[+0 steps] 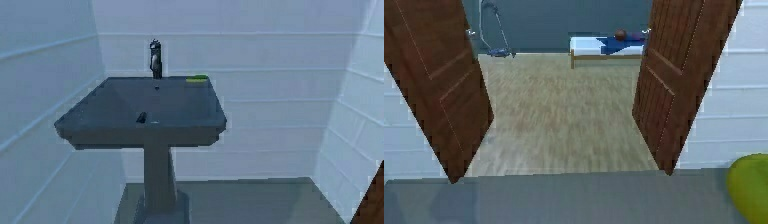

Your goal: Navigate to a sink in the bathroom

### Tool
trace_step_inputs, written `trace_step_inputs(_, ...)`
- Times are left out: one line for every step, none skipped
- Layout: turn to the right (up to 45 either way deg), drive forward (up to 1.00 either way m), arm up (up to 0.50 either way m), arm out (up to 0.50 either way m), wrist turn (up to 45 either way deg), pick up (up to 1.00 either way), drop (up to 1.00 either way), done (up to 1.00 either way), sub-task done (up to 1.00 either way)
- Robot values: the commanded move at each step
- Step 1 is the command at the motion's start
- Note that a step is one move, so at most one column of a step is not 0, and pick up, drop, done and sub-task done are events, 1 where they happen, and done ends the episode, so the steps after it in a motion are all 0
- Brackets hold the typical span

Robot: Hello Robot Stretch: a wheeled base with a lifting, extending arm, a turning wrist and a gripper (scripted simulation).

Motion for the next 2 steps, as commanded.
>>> trace_step_inputs(-9.0, 0.00, 0.00, 0.00, 0.0, 0.00, 0.00, 0.00, 0.00)
trace_step_inputs(0.0, 0.00, 0.00, 0.00, 0.0, 0.00, 0.00, 1.00, 0.00)
